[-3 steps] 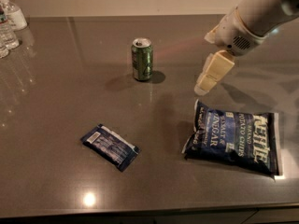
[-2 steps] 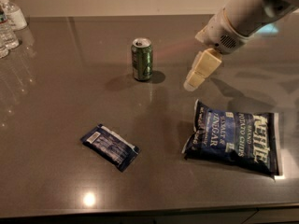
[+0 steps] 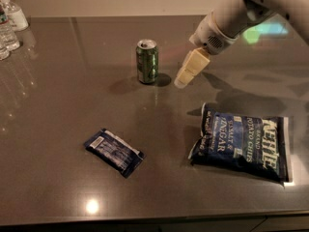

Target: Move green can near rxbar blueberry

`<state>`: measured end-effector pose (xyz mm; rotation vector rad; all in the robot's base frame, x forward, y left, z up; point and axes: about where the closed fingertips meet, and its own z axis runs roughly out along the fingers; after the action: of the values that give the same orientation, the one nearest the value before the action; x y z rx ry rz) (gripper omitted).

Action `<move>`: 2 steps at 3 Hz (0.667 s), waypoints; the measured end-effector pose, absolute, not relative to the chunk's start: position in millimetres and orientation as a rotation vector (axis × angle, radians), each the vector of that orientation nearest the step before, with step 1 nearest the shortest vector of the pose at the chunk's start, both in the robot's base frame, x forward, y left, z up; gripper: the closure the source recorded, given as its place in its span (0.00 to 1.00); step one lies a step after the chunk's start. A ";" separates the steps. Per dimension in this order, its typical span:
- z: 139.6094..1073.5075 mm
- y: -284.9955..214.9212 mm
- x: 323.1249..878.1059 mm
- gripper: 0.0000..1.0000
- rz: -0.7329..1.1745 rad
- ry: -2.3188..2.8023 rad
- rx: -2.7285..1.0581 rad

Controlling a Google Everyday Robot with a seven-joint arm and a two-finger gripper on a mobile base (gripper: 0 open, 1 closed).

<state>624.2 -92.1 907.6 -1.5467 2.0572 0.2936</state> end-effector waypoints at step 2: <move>906.1 -51.7 649.2 0.00 0.373 2.011 -1.497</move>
Offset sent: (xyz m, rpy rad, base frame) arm 0.0384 0.0648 0.0074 0.1485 -0.0313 0.0056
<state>649.2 -51.7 906.1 -1.4968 2.0114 0.3729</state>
